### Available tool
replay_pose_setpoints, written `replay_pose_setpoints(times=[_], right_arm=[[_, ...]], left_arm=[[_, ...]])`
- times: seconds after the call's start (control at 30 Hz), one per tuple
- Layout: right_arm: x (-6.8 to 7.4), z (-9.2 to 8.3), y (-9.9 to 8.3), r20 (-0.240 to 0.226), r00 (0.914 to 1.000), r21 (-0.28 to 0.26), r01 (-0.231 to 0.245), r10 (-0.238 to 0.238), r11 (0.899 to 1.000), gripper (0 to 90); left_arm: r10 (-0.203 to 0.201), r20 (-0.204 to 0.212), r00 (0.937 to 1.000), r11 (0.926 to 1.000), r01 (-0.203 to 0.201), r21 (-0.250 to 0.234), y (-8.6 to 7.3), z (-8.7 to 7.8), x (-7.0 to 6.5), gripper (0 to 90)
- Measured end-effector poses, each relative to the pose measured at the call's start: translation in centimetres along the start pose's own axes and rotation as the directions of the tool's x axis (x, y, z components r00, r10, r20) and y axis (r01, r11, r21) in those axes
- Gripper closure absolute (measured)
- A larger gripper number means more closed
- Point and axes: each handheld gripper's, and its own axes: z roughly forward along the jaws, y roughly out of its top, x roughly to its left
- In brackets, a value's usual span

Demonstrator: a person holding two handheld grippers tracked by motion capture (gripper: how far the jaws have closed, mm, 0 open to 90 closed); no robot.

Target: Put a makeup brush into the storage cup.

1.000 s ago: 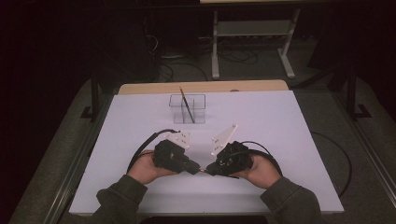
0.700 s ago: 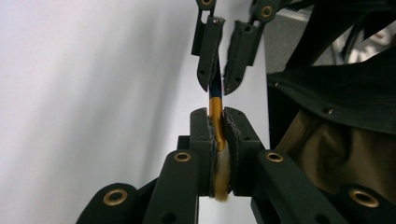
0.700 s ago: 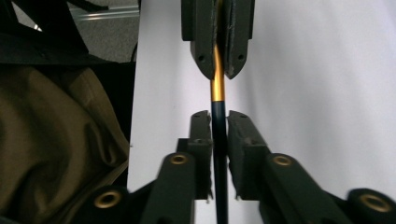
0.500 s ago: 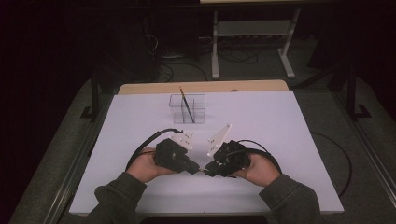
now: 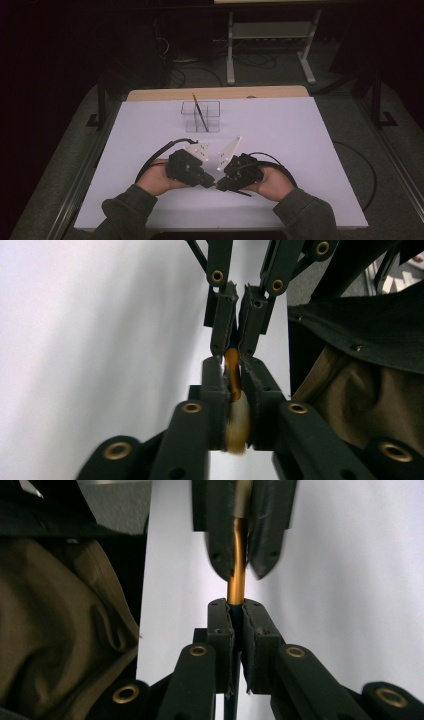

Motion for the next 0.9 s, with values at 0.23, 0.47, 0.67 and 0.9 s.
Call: replay_pose_setpoints(times=[0.23, 0.47, 0.67, 0.9], right_arm=[[-0.1, 0.0, -1.5, -0.014, 0.9986, -0.09, -0.052, 0.051, 0.995, 82.8], [-0.2, 0.2, -1.9, -0.029, 0.9977, -0.134, -0.064, 0.061, 0.989, 82.8], [-0.1, -0.1, -1.7, -0.02, 0.9981, -0.15, -0.06, 0.058, 0.987, 82.7], [-0.2, 0.1, -1.5, -0.009, 0.9988, -0.134, -0.048, 0.047, 0.99, 81.8]], left_arm=[[-0.015, -0.003, 0.9999, 0.9994, 0.015, -0.032, -0.3, -1.1, 0.1, 61.2], [-0.025, -0.004, 0.9997, 0.9995, 0.025, -0.021, -0.3, -0.8, 0.0, 59.1], [-0.01, 0.006, 0.9999, 0.9997, 0.011, -0.023, -0.2, -0.8, 0.2, 76.9], [-0.01, 0.013, 0.9999, 0.9999, 0.01, 0.0, 0.0, -0.8, 0.1, 83.0]])
